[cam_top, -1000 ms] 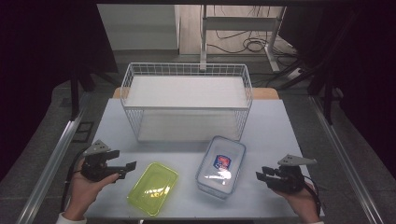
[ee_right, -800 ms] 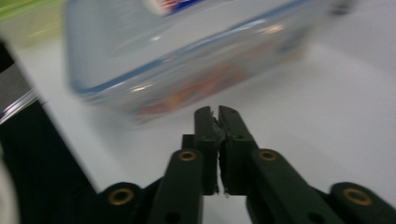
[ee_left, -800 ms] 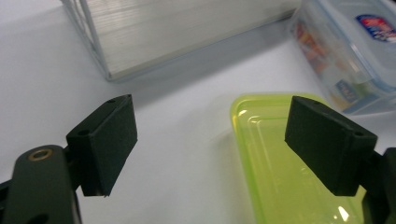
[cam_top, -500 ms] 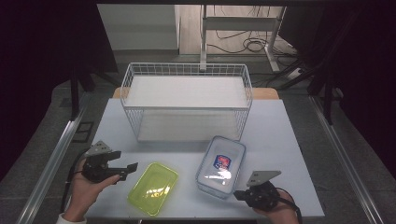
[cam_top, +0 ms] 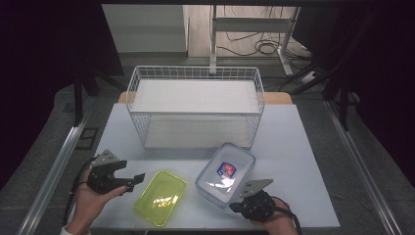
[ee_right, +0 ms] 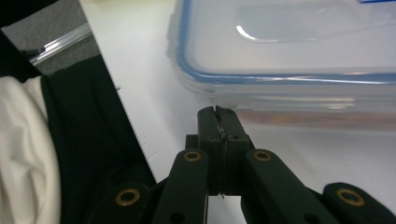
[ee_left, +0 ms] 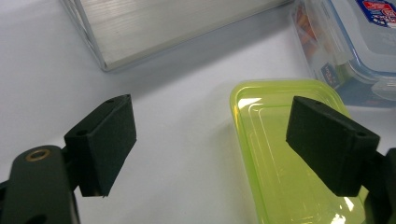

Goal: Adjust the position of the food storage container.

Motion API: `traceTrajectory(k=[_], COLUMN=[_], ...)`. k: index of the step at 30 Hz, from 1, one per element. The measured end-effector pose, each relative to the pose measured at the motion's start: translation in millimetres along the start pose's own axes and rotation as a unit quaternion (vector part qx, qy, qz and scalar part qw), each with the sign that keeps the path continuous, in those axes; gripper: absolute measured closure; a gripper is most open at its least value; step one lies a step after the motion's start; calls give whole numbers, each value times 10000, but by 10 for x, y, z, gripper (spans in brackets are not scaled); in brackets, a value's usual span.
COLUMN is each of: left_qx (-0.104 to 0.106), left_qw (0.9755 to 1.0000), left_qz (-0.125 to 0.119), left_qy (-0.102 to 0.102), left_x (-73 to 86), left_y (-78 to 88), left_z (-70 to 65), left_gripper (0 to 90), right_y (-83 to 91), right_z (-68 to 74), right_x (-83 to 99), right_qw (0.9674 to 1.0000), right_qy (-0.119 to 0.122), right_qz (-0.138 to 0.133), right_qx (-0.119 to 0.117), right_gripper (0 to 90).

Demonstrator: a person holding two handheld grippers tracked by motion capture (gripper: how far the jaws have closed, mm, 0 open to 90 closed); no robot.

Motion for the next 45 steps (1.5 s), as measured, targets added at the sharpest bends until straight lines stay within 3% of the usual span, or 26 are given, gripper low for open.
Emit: traceTrajectory(k=[3, 4, 5, 6, 8, 10, 12, 14, 16, 21, 22, 25, 28, 30, 32, 38, 45], left_qx=[3, 3, 21, 21, 67, 95, 131, 125, 113, 86, 77, 56, 49, 23, 7, -142, -207], left_qw=[10000, 10000, 10000, 10000, 9999, 9999, 9998, 9998, 9998, 9999, 10000, 10000, 10000, 10000, 10000, 9999, 9998], left_qz=[-1, -1, -18, -18, -44, -49, -75, -82, -83, -46, -28, -32, -30, -31, -20, -14, -55], left_qy=[7, 7, 31, 31, 73, 85, 96, 115, 104, 54, 46, 33, 35, 42, 32, 13, 45], left_x=[0, 0, -6, -6, -18, -23, -27, -28, -24, -7, -4, 0, 0, -2, -2, 3, 6], left_y=[3, 3, -3, -3, -12, -11, -10, -4, 1, 3, 5, 8, 10, 9, 7, 27, 83], left_z=[-3, -3, -4, -4, -13, -17, -22, -19, -19, -27, -29, -24, -22, -13, -8, 28, 65], left_gripper=[159, 158, 159, 158, 159, 159, 159, 160, 160, 160, 160, 160, 160, 159, 159, 158, 157], right_y=[217, 217, 367, 367, 459, 462, 420, 252, 134, -224, -224, -445, -501, -554, -552, -485, -369], right_z=[55, 55, 8, 8, -148, -227, -404, -691, -818, -1061, -1061, -1145, -1176, -1208, -1213, -1235, -1290], right_x=[-56, -56, -174, -174, -387, -478, -674, -988, -1133, -1398, -1398, -1484, -1497, -1459, -1450, -1396, -1267], right_qw=[9998, 9998, 9991, 9991, 9974, 9966, 9952, 9932, 9917, 9913, 9913, 9899, 9894, 9877, 9886, 9857, 9841], right_qy=[95, 95, 89, 89, 14, -16, -82, -190, -163, -121, -121, 41, 94, 143, 119, 113, 6], right_qz=[-159, -159, -350, -350, -570, -634, -685, -677, -602, -260, -260, 107, 223, 503, 444, 555, 495], right_qx=[48, 48, 234, 234, 441, 529, 698, 930, 1125, 1283, 1283, 1412, 1434, 1476, 1437, 1586, 1704], right_gripper=[891, 891, 891, 891, 890, 890, 890, 890, 890, 891, 891, 891, 891, 893, 893, 894, 894])
Point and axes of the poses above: each handheld gripper's, and its own axes: y roughly backward along the jaws, x roughly out of its underside, z roughly to its left, the point moved 3 cm from there along -y, roughly forward along the jaws
